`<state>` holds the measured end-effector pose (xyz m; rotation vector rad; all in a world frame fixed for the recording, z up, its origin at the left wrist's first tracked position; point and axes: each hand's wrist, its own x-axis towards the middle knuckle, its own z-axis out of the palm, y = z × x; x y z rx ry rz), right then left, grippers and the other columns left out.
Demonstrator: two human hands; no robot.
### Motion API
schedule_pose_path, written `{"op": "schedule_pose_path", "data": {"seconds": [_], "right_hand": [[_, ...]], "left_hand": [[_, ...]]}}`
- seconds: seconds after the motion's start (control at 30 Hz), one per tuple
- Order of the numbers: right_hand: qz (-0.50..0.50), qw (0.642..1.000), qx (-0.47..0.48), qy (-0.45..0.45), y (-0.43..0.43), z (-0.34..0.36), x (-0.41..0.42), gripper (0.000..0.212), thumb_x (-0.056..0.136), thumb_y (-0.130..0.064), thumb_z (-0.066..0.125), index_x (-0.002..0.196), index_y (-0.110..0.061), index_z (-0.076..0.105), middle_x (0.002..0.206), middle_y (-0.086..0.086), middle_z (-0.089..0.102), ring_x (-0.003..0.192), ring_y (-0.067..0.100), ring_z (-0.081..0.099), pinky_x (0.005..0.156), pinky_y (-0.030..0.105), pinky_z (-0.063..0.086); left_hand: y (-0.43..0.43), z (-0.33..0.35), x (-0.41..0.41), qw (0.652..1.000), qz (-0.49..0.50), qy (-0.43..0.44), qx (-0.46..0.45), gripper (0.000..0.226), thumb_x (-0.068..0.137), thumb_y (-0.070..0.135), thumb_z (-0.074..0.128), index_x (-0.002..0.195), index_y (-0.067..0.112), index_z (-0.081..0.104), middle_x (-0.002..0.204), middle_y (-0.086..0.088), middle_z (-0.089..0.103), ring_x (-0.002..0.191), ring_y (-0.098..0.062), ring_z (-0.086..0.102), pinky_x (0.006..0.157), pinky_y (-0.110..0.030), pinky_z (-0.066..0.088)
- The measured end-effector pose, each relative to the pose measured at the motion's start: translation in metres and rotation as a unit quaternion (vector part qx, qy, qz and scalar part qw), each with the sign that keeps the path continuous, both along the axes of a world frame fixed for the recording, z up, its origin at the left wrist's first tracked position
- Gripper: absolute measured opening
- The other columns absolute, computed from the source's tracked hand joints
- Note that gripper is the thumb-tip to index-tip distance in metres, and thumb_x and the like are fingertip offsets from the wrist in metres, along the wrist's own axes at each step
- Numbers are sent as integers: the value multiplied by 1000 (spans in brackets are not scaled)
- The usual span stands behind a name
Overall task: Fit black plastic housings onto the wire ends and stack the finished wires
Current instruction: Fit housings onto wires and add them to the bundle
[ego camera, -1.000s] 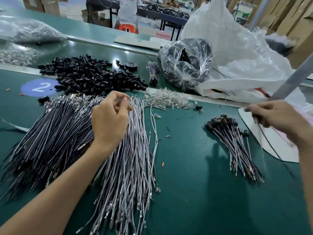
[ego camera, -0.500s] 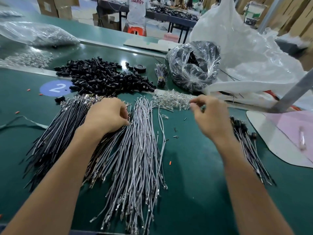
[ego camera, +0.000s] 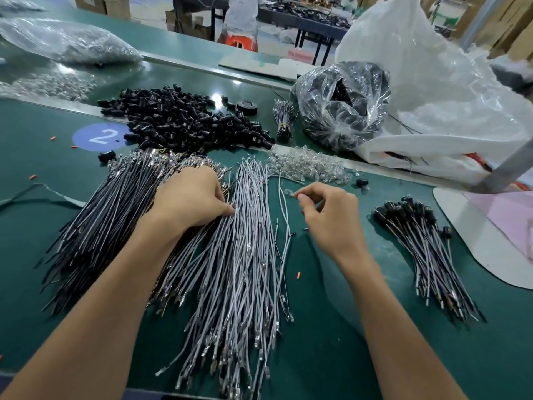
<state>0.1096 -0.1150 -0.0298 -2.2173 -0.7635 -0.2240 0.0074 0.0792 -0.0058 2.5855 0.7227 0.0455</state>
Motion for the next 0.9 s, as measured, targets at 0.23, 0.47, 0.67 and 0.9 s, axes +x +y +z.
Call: {"op": "schedule_pose_path", "data": {"seconds": [0.23, 0.47, 0.67, 0.9], "right_hand": [[30, 999, 16, 39, 0, -1, -4, 12, 91, -14, 65, 85, -16, 75, 63, -14, 62, 57, 1, 52, 57, 10, 38], [118, 989, -11, 88, 7, -2, -19, 26, 87, -35, 71, 69, -16, 70, 56, -9, 63, 50, 1, 52, 54, 21, 43], [124, 982, -91, 107, 16, -7, -25, 15, 86, -24, 70, 72, -21, 67, 64, -9, 64, 56, 0, 54, 59, 19, 44], [110, 984, -81, 114, 18, -8, -29, 26, 87, -41, 70, 70, -22, 67, 59, -10, 62, 57, 5, 55, 58, 26, 48]], "left_hand": [[4, -5, 4, 999, 22, -21, -13, 22, 83, 35, 76, 67, 19, 78, 69, 0, 71, 74, -21, 65, 70, -33, 55], [6, -5, 4, 998, 39, -41, -24, 21, 81, 28, 73, 68, 12, 78, 66, 0, 71, 71, -20, 66, 68, -34, 56], [1, -5, 4, 999, 29, -36, -11, 22, 79, 34, 74, 68, 15, 78, 71, -5, 73, 73, -23, 68, 69, -36, 57], [-1, -6, 4, 998, 44, -49, -8, 27, 78, 38, 75, 69, 13, 78, 69, -5, 73, 70, -22, 68, 65, -33, 56]]}}
